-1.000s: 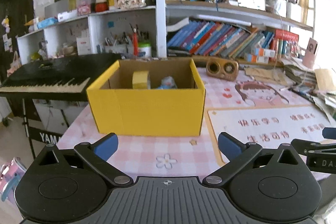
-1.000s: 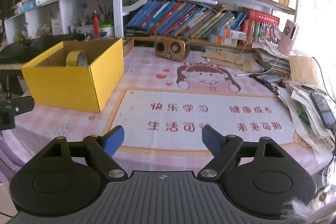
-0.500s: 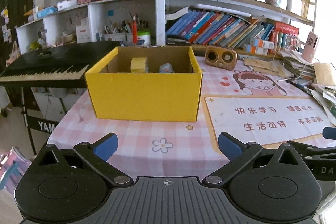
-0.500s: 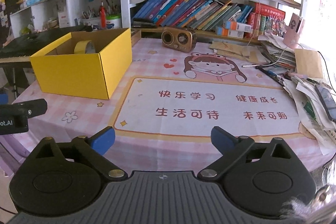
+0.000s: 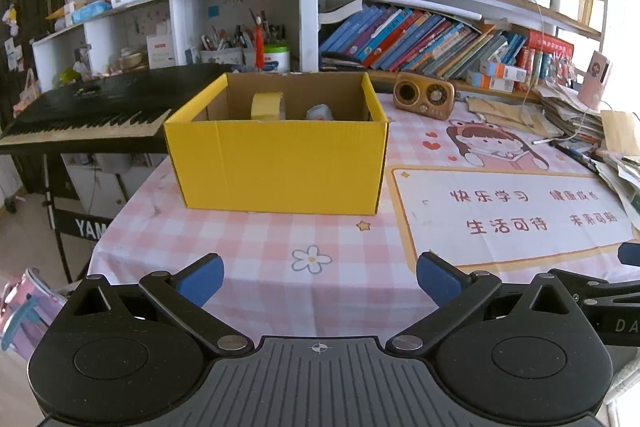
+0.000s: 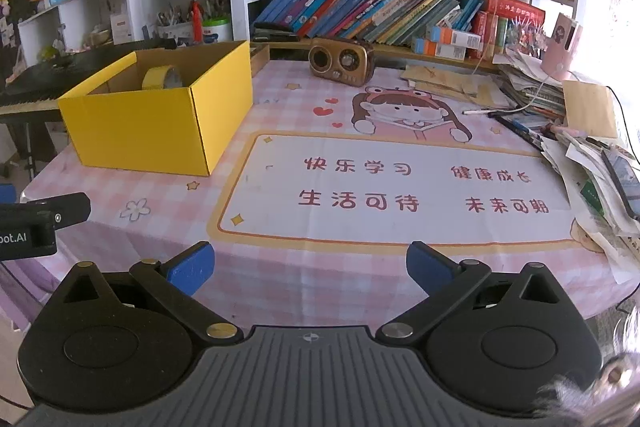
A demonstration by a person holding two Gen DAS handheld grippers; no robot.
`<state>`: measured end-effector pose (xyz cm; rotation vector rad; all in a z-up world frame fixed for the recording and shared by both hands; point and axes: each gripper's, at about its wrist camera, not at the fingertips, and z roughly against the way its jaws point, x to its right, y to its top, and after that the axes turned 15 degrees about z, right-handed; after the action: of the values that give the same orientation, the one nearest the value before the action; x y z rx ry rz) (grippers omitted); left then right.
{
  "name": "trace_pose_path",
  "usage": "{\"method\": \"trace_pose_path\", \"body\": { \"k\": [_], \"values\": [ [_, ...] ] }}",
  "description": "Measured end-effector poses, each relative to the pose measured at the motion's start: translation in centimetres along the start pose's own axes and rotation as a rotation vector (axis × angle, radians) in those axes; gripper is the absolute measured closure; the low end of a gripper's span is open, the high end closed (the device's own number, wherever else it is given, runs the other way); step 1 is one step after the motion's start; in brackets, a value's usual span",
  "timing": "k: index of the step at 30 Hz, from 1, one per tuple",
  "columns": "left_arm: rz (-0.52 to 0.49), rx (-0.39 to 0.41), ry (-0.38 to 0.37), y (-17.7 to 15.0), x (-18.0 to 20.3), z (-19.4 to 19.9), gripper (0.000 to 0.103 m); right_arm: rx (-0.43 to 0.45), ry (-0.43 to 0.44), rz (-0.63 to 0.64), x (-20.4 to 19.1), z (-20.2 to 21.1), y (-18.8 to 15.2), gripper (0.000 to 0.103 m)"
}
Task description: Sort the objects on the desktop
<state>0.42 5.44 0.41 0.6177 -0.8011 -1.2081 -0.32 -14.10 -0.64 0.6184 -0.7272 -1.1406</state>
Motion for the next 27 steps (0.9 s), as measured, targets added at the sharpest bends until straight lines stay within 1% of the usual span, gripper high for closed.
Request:
{"method": "trace_pose_path", "body": {
  "k": [11,27],
  "values": [
    [-0.006,-0.018,0.006,-0.09,0.33,-0.22,0.000,-0.010,0.005,-0.008,0.22,-0.05,-0.18,0.000],
    [-0.010,-0.032,-0.011,-0.10,0.71,-0.35,0.000,-0.022,0.007,-0.016,0.60,-0.09,-0.38,0.000]
  ]
}}
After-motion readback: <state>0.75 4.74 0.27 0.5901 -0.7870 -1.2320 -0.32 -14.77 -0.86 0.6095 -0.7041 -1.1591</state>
